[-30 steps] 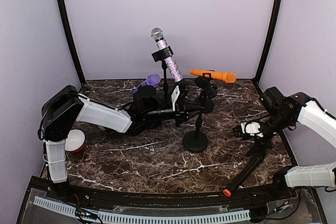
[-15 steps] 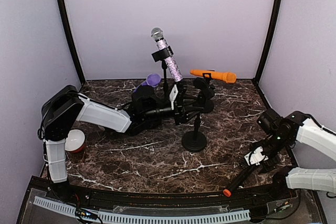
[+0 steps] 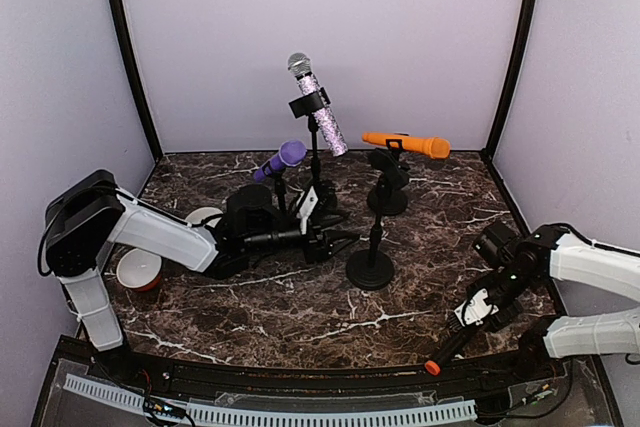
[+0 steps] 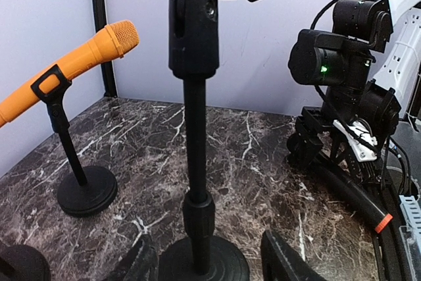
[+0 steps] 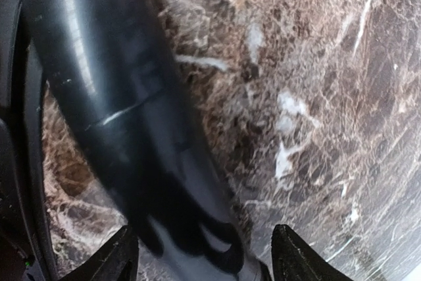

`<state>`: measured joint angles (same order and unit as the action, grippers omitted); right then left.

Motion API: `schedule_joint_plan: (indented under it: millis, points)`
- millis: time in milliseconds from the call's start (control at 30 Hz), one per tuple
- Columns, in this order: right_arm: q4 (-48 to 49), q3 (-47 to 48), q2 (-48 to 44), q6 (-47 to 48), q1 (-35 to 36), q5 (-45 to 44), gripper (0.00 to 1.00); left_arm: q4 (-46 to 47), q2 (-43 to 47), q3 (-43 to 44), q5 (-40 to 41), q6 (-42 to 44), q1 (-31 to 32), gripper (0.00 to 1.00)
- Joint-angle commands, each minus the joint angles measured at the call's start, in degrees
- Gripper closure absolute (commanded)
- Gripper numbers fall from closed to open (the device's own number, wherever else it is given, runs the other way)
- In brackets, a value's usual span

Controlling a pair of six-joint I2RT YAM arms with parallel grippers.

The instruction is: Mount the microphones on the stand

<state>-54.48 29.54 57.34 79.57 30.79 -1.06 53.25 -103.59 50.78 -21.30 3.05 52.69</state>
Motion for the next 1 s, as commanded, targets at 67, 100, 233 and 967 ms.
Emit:
schedule_joint_plan:
  millis: [67,100,233,967]
  points:
    - [4.38,1.39,5.24,-5.09,4.33,0.56,0.37,-7.84,9.67,-5.33,4.52,-2.60,3.80,0.45]
    - [4.55,1.95,6.48,-6.54,5.61,1.15,0.39,-9.09,10.74,-5.97,5.16,-2.83,4.52,0.45]
    - [5.42,5.06,11.91,-13.34,11.98,4.44,0.49,-16.35,15.11,-7.63,9.22,-3.23,7.23,0.45]
    - [11.35,44.15,53.12,-44.13,34.84,11.68,0.74,-60.46,40.56,-9.09,23.02,-17.40,12.70,0.44]
